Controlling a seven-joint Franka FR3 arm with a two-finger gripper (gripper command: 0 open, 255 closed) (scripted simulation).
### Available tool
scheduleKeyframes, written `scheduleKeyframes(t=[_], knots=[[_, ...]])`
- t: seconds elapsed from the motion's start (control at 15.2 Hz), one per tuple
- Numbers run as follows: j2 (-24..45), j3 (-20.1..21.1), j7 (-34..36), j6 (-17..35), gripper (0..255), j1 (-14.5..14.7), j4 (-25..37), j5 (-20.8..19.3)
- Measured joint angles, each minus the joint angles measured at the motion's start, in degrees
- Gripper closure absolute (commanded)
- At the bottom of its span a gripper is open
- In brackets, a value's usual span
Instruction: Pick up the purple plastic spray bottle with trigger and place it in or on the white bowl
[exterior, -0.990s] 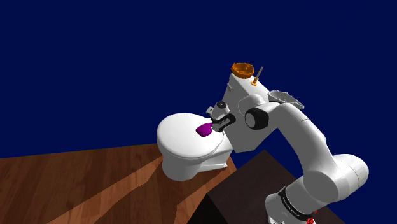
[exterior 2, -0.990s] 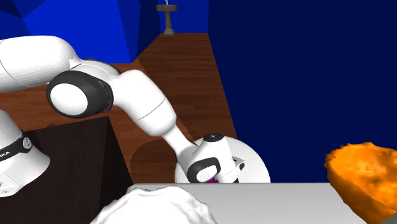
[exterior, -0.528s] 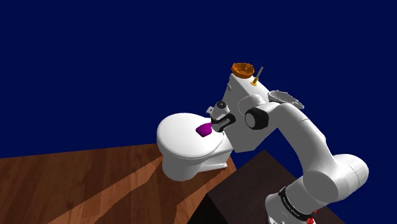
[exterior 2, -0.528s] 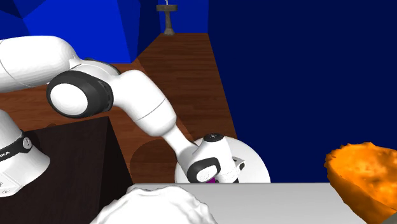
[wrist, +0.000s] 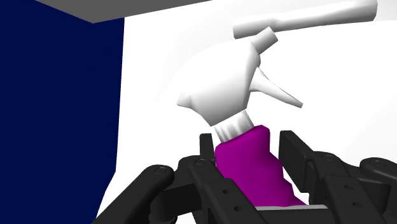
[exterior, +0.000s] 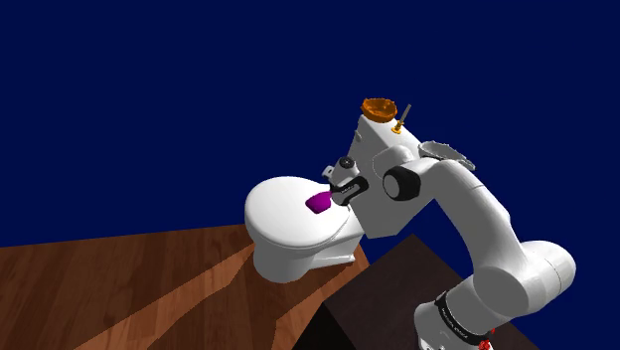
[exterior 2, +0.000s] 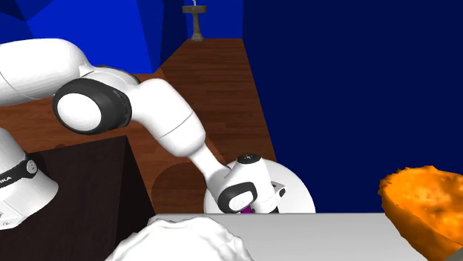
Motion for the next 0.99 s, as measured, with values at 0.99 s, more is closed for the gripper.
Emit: scheduleKeyframes(t=[0.99], knots=[[-13.04,0.16,-0.85,-0.5,255,0.76,-12.38,-0.9]])
